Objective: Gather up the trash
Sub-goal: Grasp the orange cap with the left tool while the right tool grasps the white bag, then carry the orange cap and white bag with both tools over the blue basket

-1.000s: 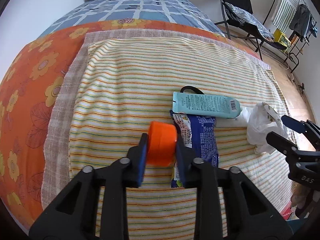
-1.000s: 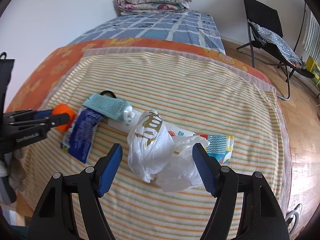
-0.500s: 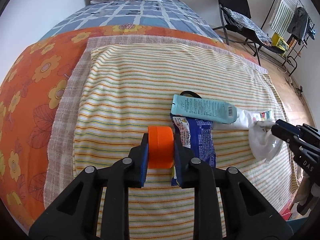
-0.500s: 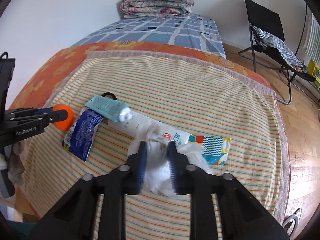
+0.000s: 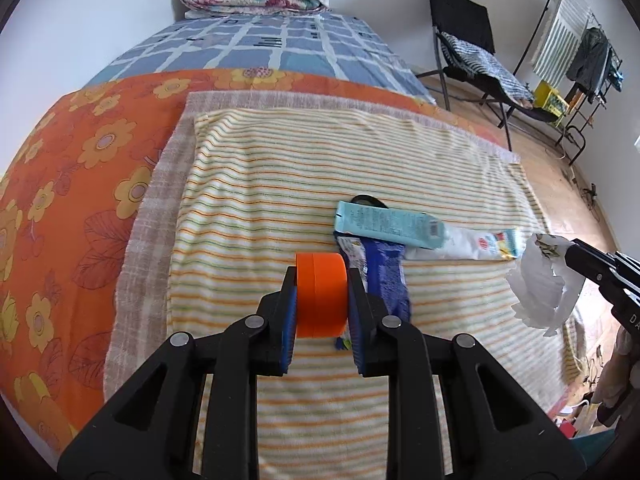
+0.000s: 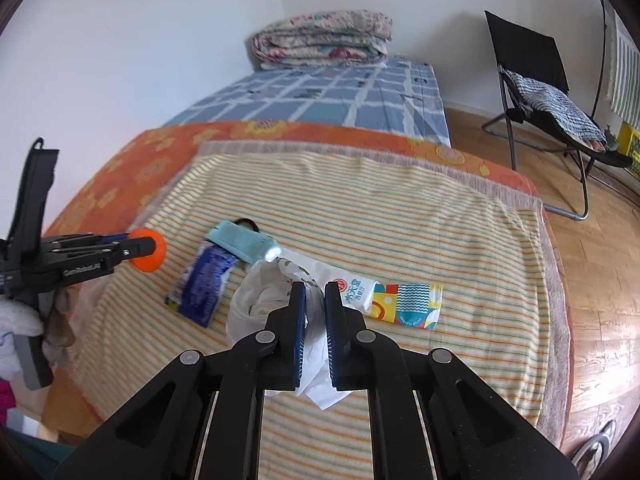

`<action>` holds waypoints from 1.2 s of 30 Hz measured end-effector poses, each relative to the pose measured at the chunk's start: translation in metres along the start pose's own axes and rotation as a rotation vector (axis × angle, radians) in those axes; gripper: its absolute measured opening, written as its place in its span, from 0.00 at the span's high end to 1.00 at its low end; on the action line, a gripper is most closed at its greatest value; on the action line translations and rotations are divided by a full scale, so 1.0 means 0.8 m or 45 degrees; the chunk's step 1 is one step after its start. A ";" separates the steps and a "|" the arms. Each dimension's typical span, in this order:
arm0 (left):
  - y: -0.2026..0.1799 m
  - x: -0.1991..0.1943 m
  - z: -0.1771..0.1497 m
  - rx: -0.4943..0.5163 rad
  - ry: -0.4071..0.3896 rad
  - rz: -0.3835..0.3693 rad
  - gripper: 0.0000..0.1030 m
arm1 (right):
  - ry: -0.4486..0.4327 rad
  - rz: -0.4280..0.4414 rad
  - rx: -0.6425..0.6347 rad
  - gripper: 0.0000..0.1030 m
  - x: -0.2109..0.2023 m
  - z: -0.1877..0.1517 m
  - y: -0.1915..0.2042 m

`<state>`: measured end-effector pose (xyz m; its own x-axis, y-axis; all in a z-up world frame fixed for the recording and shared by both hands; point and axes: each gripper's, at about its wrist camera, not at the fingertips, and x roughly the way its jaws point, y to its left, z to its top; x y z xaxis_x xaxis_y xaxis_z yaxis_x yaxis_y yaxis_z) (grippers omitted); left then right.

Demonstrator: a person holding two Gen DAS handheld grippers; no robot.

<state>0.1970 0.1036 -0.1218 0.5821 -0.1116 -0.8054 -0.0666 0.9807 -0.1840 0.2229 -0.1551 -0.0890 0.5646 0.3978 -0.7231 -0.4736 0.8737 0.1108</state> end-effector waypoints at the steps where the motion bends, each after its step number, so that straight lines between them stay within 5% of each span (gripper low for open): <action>1: -0.002 -0.007 -0.003 0.008 -0.005 -0.004 0.79 | -0.005 0.014 0.000 0.92 -0.007 -0.001 0.001; 11: -0.042 -0.092 -0.046 0.093 -0.062 -0.064 0.79 | -0.040 0.108 -0.062 0.92 -0.090 -0.041 0.025; 20: -0.093 -0.155 -0.124 0.199 -0.067 -0.127 0.79 | -0.053 0.194 -0.117 0.92 -0.154 -0.098 0.053; 30: -0.116 -0.167 -0.212 0.228 0.008 -0.170 0.79 | 0.000 0.257 -0.133 0.92 -0.186 -0.169 0.073; 36: -0.125 -0.157 -0.254 0.227 0.081 -0.189 0.79 | 0.127 0.279 -0.147 0.92 -0.170 -0.214 0.080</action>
<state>-0.0340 -0.0131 -0.1170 0.5219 -0.2608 -0.8122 0.1633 0.9651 -0.2050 -0.0002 -0.2011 -0.1000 0.3736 0.5393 -0.7547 -0.6546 0.7297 0.1975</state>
